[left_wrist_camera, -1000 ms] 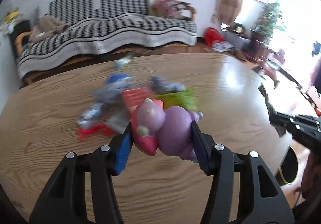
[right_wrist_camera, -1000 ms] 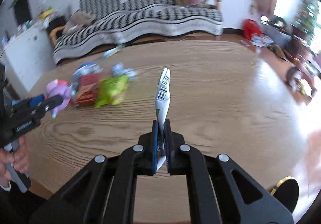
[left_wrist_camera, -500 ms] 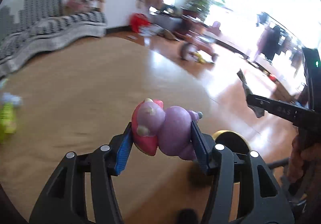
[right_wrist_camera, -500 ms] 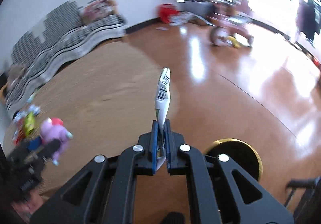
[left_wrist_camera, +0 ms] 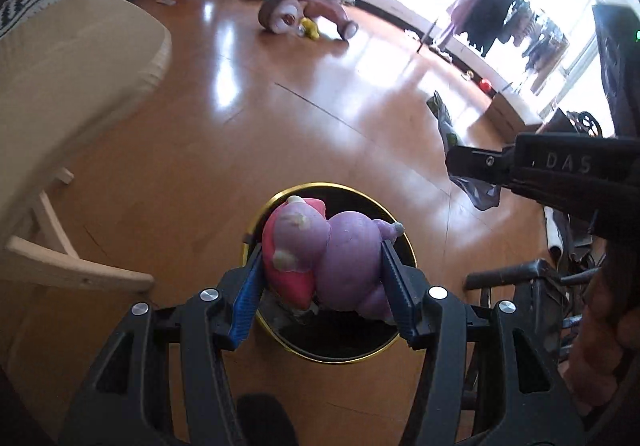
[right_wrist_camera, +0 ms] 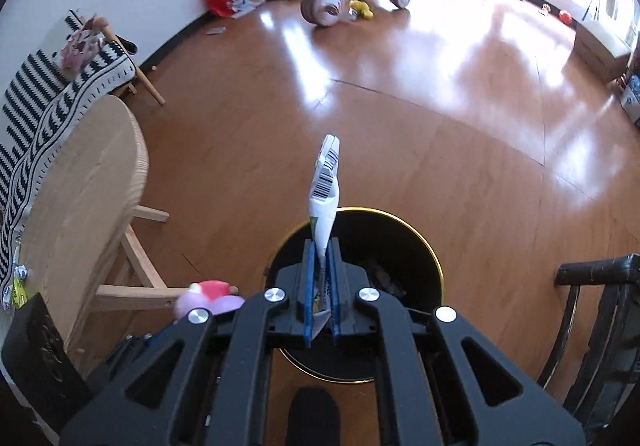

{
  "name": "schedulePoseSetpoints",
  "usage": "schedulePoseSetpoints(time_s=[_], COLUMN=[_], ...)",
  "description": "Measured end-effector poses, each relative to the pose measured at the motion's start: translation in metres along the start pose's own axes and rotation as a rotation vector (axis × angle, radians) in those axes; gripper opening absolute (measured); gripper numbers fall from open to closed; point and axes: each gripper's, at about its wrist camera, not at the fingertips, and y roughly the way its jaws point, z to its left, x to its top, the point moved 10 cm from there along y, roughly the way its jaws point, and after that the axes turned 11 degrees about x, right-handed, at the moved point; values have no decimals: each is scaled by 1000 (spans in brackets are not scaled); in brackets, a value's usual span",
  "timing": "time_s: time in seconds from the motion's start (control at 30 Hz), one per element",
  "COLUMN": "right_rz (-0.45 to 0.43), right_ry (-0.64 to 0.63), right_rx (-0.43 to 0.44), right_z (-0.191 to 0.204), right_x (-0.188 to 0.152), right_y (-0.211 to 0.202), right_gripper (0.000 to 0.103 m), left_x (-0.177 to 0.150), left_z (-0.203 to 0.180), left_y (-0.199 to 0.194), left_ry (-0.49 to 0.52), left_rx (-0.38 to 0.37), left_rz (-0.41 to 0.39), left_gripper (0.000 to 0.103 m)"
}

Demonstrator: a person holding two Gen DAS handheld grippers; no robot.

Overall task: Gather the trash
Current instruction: 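Carry the toy and white wrapper over the black bin and open both tools, then move both open tools back over the trash pile on the table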

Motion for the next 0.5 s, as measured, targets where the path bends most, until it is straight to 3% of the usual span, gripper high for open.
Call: schedulePoseSetpoints(time_s=[0.33,0.37,0.4,0.47,0.5], right_rz=[11,12,9,-13,-28], right_ry=[25,29,35,36,30], right_rx=[-20,-30,-39,-43,-40], right_z=[-3,-3,-2,-1,-1], right_x=[-1,-1,-3,0,2], right_y=[1,2,1,-2,-4], right_gripper=[8,17,44,81,81], left_x=[0,0,1,3,3], left_z=[-18,-19,-21,-20,-19], left_y=[12,12,13,12,10], left_ry=[14,16,17,9,6], left_rx=[-17,-18,-24,-29,-29], left_rz=[23,27,31,18,11], left_gripper=[59,64,68,84,84])
